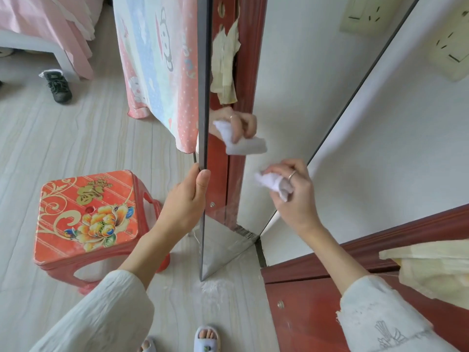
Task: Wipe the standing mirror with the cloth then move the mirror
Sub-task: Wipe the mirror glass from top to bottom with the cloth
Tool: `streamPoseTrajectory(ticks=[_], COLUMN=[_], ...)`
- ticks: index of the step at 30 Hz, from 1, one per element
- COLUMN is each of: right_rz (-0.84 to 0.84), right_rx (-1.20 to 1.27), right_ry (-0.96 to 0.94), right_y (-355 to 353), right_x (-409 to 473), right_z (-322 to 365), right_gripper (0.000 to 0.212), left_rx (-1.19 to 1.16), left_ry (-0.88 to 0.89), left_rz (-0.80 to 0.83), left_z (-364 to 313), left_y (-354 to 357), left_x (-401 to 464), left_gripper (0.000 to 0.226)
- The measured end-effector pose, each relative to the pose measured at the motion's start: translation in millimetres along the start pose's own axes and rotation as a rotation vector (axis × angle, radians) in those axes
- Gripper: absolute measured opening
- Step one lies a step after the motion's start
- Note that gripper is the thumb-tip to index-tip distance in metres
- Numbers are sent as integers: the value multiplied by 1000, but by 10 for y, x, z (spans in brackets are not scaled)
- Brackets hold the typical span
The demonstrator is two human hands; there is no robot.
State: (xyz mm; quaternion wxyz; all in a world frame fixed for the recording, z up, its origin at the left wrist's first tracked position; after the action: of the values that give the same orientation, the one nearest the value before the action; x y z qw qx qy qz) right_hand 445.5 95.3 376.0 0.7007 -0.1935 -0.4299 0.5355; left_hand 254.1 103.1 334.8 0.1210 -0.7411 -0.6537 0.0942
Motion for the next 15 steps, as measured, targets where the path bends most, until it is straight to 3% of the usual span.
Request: streamPoseTrajectory(ticks=[3,7,15], right_rz=[-138,-175,148], right_rx=[59,40,-48], right_ry=[-18,-112,-52], right_y=[-184,-27,796], right_x=[271,243,-203], right_z=[187,295,-263], right_gripper=[24,24,31], left_rx=[59,80,134], left_ry=[12,49,51], left_rz=[-88,-115,-141], left_z=[-51,-77,-68], left_y=[-7,-7,-52], left_x=[-37,-47,-26], left_gripper=[33,32,33])
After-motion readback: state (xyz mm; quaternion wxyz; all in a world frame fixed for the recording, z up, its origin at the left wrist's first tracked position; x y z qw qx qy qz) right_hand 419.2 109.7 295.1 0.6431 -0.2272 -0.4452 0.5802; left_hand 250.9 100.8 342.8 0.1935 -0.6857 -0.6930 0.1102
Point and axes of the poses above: each hand's wrist, its own x-axis towards the middle knuckle, its own y-axis out of the palm, z = x × y, the point moved 10 cm from there along x, towards the middle knuckle, and after that the axes turned 8 degrees about -x, right-handed, at the moved point
